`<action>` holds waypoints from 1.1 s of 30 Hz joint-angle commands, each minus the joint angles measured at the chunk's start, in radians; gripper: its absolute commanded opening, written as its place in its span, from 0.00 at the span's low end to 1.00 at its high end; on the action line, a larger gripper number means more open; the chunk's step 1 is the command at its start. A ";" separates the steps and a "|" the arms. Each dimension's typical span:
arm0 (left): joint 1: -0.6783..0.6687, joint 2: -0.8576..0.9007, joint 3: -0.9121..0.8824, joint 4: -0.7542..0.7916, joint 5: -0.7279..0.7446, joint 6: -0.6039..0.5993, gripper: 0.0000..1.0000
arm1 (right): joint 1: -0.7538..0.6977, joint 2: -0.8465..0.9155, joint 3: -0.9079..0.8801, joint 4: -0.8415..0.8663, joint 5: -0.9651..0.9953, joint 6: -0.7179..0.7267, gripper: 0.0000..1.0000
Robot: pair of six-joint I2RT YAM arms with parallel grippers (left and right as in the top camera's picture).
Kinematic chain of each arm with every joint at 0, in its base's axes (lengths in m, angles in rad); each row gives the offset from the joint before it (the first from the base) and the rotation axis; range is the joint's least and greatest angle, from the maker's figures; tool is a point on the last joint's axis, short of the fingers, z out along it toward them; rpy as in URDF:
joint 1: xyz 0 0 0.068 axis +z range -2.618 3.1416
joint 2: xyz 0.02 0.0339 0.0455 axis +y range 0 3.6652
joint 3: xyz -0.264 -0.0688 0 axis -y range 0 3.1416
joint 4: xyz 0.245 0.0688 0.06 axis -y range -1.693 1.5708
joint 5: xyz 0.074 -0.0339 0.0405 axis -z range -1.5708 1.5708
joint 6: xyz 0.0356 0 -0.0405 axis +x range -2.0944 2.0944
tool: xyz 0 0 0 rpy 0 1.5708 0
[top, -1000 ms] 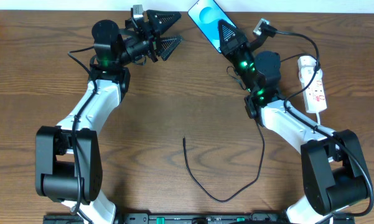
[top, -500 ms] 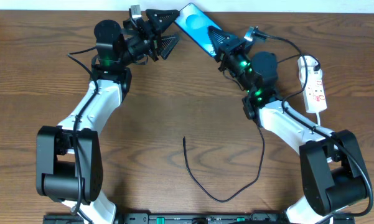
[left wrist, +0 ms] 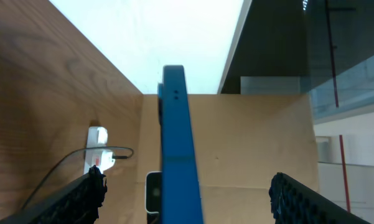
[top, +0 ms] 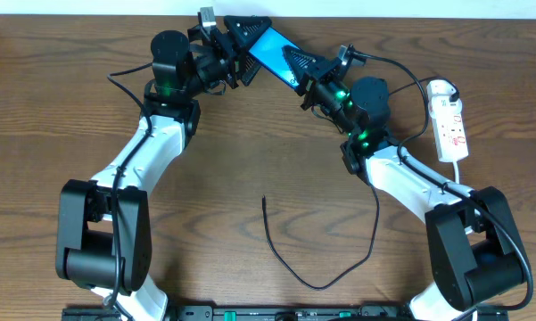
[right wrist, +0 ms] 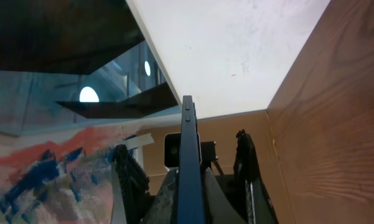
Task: Plug charger to phone and switch on socket
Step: 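Grasp the phone's side edge with the left gripper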
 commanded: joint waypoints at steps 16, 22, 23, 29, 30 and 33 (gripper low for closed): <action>-0.004 -0.009 0.007 -0.084 -0.087 0.032 0.85 | 0.039 -0.018 0.023 -0.048 0.041 -0.074 0.01; -0.020 -0.009 0.007 -0.084 -0.119 0.032 0.85 | 0.041 -0.018 0.023 -0.047 0.040 -0.074 0.01; -0.021 -0.009 0.007 -0.084 -0.119 0.032 0.85 | 0.041 -0.018 0.023 -0.047 0.041 -0.073 0.01; -0.022 -0.009 0.007 -0.084 -0.130 0.032 0.85 | 0.043 -0.018 0.023 -0.047 0.041 -0.073 0.01; -0.022 -0.009 0.007 -0.084 -0.131 0.032 0.84 | 0.045 -0.018 0.023 -0.048 0.045 -0.073 0.01; -0.022 -0.009 0.007 -0.084 -0.133 0.032 0.70 | 0.048 -0.018 0.023 -0.048 0.056 -0.073 0.01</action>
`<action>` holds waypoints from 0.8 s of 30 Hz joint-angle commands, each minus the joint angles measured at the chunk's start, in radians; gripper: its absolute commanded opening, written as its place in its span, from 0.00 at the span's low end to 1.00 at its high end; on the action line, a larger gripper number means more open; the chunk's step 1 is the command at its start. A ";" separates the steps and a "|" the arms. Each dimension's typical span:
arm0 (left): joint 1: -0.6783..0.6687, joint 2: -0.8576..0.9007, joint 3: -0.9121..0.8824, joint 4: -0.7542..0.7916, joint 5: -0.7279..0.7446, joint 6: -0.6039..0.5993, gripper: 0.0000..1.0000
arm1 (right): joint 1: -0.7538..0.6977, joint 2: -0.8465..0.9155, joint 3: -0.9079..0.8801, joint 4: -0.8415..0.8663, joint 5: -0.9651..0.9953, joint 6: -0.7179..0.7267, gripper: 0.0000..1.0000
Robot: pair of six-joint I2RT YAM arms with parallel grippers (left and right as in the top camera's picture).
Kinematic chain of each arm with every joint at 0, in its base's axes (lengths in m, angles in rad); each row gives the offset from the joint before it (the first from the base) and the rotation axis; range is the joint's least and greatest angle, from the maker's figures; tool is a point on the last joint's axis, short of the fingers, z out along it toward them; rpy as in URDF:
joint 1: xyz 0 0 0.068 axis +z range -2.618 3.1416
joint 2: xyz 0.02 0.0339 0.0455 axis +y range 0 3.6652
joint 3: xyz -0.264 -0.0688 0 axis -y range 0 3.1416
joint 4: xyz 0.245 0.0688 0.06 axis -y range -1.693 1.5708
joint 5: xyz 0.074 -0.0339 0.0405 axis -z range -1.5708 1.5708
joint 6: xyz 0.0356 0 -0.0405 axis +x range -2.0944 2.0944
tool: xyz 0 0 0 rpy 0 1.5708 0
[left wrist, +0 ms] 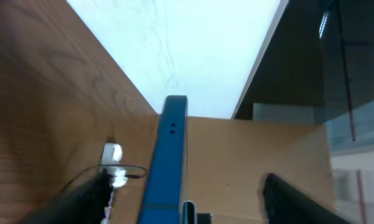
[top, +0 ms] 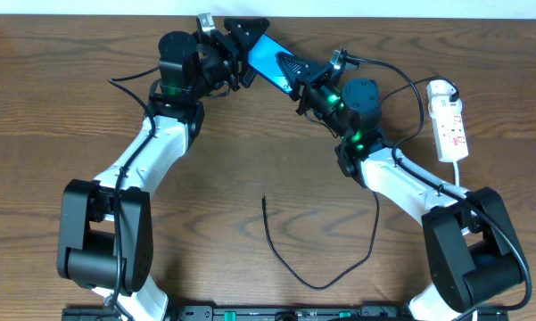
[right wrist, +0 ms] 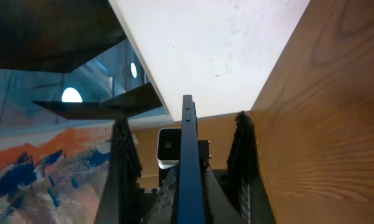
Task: Plug charger to phone and switch on socket
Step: 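Grasp the phone's side edge with the left gripper, then open the right gripper and pull it away from the phone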
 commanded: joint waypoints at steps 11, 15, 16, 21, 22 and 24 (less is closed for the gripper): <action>-0.003 -0.009 0.007 0.003 -0.010 0.024 0.36 | 0.019 -0.018 0.023 0.012 0.019 -0.011 0.01; -0.003 -0.009 0.007 0.003 -0.010 0.024 0.26 | 0.019 -0.018 0.023 0.012 0.019 -0.011 0.01; -0.003 -0.009 0.007 0.003 -0.010 0.024 0.24 | 0.019 -0.018 0.023 0.012 0.019 -0.011 0.01; -0.003 -0.009 0.007 0.003 -0.010 0.024 0.19 | 0.019 -0.018 0.023 0.012 0.018 -0.011 0.01; -0.003 -0.009 0.007 0.003 -0.010 0.024 0.14 | 0.019 -0.018 0.023 0.012 0.018 -0.011 0.01; -0.003 -0.009 0.007 0.003 -0.010 0.024 0.13 | 0.019 -0.018 0.023 0.012 0.018 -0.011 0.02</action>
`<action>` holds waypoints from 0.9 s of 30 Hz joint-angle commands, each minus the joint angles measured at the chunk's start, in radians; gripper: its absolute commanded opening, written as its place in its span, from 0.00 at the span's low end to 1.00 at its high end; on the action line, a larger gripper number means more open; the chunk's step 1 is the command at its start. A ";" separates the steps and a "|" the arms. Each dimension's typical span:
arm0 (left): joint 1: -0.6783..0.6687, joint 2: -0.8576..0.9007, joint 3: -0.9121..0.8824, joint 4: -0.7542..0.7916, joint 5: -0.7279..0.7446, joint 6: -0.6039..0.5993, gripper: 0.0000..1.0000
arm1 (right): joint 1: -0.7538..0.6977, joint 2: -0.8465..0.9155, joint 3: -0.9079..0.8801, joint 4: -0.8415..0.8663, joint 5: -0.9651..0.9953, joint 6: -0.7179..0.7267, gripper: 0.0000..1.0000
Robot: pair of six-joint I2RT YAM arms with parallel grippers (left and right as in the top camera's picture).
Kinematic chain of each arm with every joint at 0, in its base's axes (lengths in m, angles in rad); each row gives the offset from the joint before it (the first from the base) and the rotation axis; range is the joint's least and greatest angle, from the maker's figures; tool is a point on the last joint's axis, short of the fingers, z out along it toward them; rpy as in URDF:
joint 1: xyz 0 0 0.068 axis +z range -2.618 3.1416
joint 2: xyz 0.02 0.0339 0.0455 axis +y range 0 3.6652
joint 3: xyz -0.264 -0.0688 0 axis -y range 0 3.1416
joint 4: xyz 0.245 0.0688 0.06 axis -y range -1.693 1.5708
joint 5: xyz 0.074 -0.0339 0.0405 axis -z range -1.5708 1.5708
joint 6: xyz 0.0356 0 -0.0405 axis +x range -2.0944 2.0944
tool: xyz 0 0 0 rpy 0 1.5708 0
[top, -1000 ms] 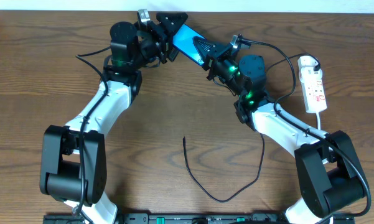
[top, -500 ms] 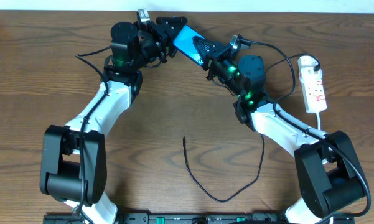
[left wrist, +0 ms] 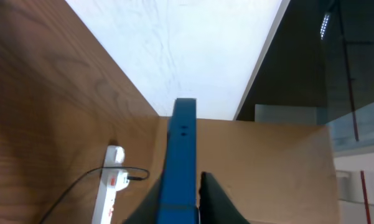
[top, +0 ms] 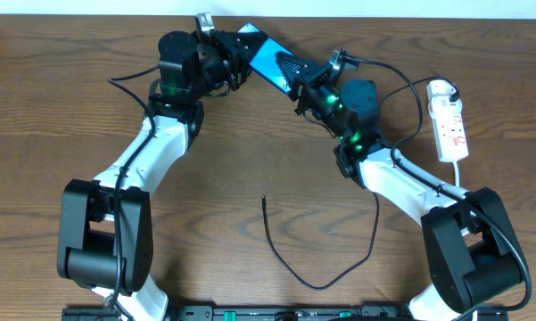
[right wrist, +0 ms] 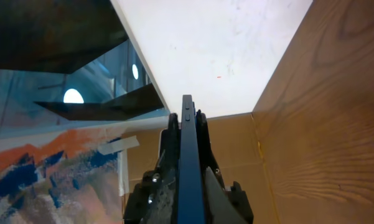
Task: Plug charger to phone and switch on socket
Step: 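Open the right gripper and pull it away from the phone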
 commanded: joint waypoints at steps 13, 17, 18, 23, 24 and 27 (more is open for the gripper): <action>-0.003 -0.009 0.007 0.007 -0.002 0.006 0.07 | 0.011 -0.018 0.023 0.007 0.001 -0.011 0.06; -0.002 -0.009 0.007 0.007 -0.002 0.006 0.07 | 0.011 -0.018 0.023 0.007 0.001 -0.011 0.18; -0.002 -0.009 0.007 0.007 -0.002 0.007 0.08 | 0.011 -0.018 0.023 0.007 0.001 -0.011 0.22; -0.002 -0.009 0.007 0.007 -0.002 0.006 0.07 | 0.011 -0.018 0.023 0.007 0.001 -0.011 0.47; -0.002 -0.009 0.007 0.007 -0.002 0.006 0.07 | 0.011 -0.018 0.023 0.007 0.001 -0.011 0.54; 0.009 -0.009 0.007 0.007 -0.002 0.007 0.08 | 0.011 -0.018 0.023 0.007 0.001 -0.011 0.78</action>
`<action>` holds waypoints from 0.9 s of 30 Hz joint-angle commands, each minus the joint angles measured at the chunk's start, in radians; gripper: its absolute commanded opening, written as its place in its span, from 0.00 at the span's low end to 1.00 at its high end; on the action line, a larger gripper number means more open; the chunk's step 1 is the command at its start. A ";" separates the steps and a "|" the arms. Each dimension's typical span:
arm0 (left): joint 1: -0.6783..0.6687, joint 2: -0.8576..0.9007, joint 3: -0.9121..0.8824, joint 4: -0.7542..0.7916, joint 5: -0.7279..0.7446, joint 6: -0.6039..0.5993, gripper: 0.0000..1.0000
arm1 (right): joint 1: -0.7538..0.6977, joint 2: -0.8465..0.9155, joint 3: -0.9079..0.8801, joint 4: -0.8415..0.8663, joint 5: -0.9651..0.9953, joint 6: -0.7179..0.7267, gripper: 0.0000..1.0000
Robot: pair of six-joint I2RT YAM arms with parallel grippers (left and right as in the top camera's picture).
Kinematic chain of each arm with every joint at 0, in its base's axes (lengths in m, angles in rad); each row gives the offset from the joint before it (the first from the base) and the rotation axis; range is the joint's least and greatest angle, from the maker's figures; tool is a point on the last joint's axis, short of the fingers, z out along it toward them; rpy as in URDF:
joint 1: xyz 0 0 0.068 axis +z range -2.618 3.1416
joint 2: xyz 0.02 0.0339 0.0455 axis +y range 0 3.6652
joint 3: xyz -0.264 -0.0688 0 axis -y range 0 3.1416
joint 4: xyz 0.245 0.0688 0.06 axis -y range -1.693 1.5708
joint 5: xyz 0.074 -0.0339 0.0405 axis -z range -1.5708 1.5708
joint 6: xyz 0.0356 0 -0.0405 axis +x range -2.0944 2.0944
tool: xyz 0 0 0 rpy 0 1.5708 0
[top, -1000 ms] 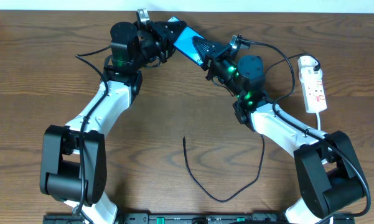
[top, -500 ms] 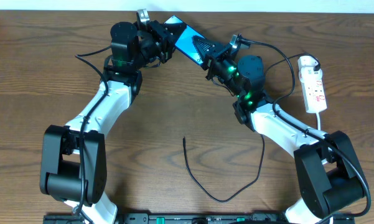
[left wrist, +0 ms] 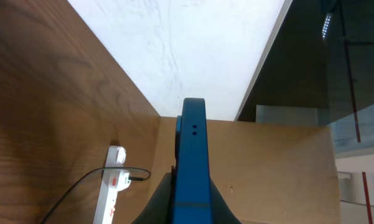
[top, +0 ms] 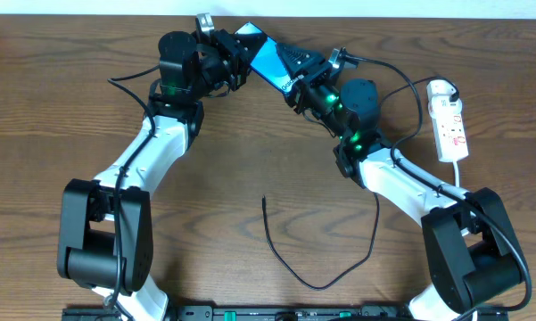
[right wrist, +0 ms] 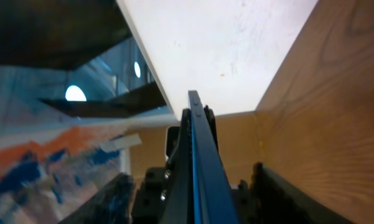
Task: Plug charger to phone and switch on socket
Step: 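Open the right gripper and pull it away from the phone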
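The blue phone (top: 261, 52) is held on edge above the table's far side, between both arms. My left gripper (top: 237, 50) is shut on its left end; in the left wrist view the phone (left wrist: 193, 155) rises from between my closed fingers. My right gripper (top: 294, 71) stands open around the other end, and its dark fingers (right wrist: 112, 196) are spread either side of the phone (right wrist: 199, 155). The black charger cable (top: 325, 283) lies looped on the wood with its free end (top: 264, 200) at mid-table. The white socket strip (top: 449, 120) lies at the right.
The cable runs from the strip (left wrist: 112, 186) behind my right arm (top: 401, 174). The table's far edge (top: 383, 18) lies just behind the phone. My left arm (top: 143, 156) stretches across the left half.
My right gripper has opened; its fingers now stand apart beside the phone. The left gripper stays shut on the phone, which has tilted slightly in the right wrist view.
At first my right gripper held the phone on edge and my left gripper stood open around its other end, and the same a second later. Then the left gripper was shut on the phone too. Now the right one is open and only the left holds it.
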 commanded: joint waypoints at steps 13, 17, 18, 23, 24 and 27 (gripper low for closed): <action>0.208 -0.009 0.007 0.012 0.100 0.005 0.07 | 0.006 -0.018 0.019 0.000 -0.006 -0.008 0.99; 0.285 -0.009 0.007 0.011 0.226 0.006 0.07 | 0.003 -0.018 0.019 0.000 -0.077 -0.137 0.99; 0.306 -0.009 0.007 0.012 0.264 0.006 0.07 | 0.003 -0.018 0.019 0.000 -0.093 -0.183 0.99; 0.422 -0.009 0.007 0.012 0.435 0.005 0.08 | 0.003 -0.018 0.019 -0.004 -0.153 -0.383 0.99; 0.443 -0.009 0.007 0.012 0.463 0.005 0.07 | 0.003 -0.018 0.019 -0.016 -0.153 -0.412 0.99; 0.481 -0.009 0.007 0.012 0.518 0.006 0.08 | 0.003 -0.018 0.020 -0.065 -0.125 -0.458 0.99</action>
